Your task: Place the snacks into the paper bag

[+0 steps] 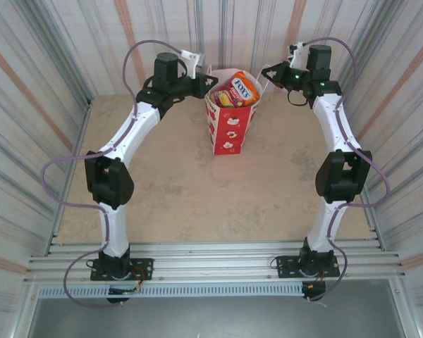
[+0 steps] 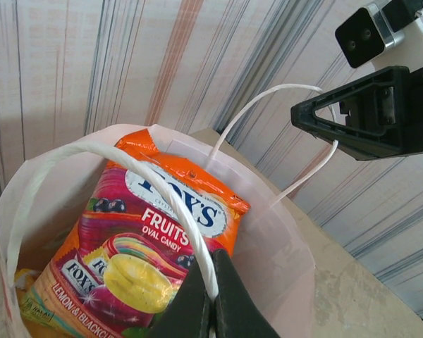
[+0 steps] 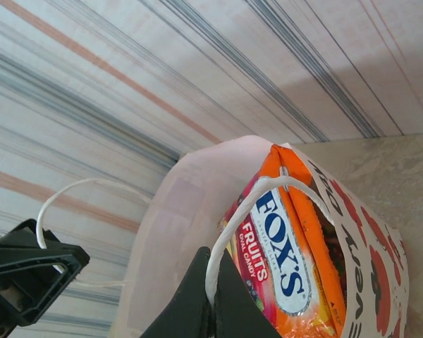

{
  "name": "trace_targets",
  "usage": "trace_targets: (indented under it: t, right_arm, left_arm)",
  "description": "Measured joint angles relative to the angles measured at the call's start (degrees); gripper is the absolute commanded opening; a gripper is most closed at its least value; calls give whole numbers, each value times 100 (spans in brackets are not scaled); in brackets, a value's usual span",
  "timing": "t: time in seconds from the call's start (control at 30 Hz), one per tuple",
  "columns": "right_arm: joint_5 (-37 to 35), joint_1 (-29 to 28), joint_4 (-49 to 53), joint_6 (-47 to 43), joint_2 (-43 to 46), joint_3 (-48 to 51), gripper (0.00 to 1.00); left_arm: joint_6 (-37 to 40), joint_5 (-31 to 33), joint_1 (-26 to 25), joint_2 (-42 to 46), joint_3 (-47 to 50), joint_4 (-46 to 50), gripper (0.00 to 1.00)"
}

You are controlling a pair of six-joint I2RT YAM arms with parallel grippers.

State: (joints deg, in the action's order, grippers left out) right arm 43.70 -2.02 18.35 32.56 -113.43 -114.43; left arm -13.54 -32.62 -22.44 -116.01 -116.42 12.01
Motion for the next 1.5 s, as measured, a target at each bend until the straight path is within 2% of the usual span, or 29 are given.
trace_targets:
  t: [0.33,0.8,0.83,1.0,1.1,1.17,1.33,1.4,1.43,1.5]
  right_arm:
    - [-74,-131,199,-24,723,341,0]
    - [-518,-586,269,-155,2210,2197,0]
    - [-551,-599,264,-155,2286,2280,4]
    - [-750,-634,238,-166,2717,2699,42]
    - [-929,-632,363,-284,2955,2769,56]
    - [-1080,-614,538,-385,3169,2774,65]
    - [-1405,-367,933,-669,3886,2776,73]
    - [-1576,-192,1095,-807,4212,2806,85]
    - [-1703,-92,1150,-874,4411,2887,99]
    - [-1950,83,1180,-1038,4793,3213,99]
  left_arm:
    - [157,4,-7,780,721,367,0]
    - [387,210,-262,2302,2520,481,0]
    - [387,223,-282,2365,2614,461,3]
    - [382,378,-363,2717,2997,450,43]
    - [354,490,-391,2900,3032,581,58]
    - [354,625,-393,3086,3032,743,65]
    - [479,1128,-393,3674,3027,1325,80]
    - [507,1445,-393,3928,3027,1596,88]
    - [560,1659,-391,4081,3029,1731,98]
    - [581,2090,-372,4411,3171,1812,99]
